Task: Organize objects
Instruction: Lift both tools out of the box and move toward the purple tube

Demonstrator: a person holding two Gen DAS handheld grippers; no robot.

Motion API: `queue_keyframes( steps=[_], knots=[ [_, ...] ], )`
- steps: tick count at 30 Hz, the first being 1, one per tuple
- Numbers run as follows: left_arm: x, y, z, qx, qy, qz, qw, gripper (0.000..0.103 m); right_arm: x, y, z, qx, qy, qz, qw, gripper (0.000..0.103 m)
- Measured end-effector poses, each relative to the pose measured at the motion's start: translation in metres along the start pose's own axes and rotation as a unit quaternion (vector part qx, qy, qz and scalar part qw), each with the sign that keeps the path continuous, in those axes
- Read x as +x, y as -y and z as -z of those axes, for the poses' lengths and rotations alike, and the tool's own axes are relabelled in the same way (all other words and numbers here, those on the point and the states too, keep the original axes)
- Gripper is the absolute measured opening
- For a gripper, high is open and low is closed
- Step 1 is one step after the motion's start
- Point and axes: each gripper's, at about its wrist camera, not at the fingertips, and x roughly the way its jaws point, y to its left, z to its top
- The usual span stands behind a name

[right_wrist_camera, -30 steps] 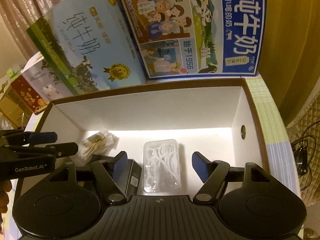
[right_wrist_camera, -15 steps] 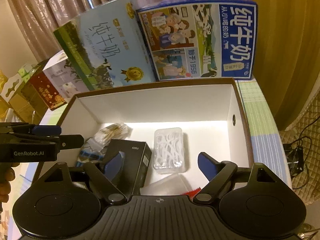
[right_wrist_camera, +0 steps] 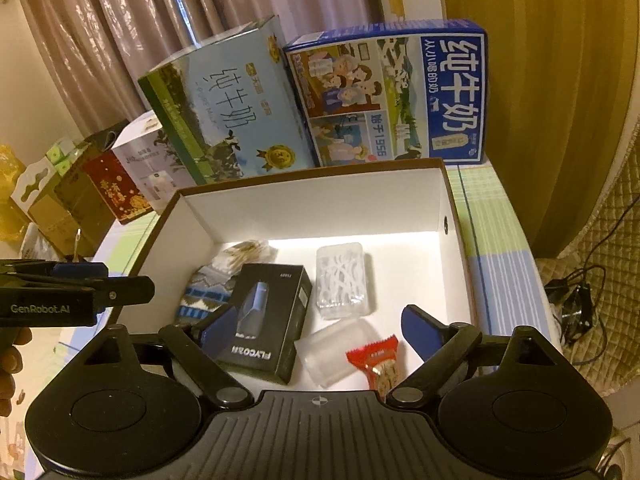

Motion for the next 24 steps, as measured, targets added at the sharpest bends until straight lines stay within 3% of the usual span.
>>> queue_keyframes(
  steps=[24],
  knots=[
    [-0.085,0.023,0.063,-0.024,0.007,-0.005,0.9997,0.08,-0.079,-0.016,0.051,0.01,0.022,-0.009,1.0,0.091]
  ],
)
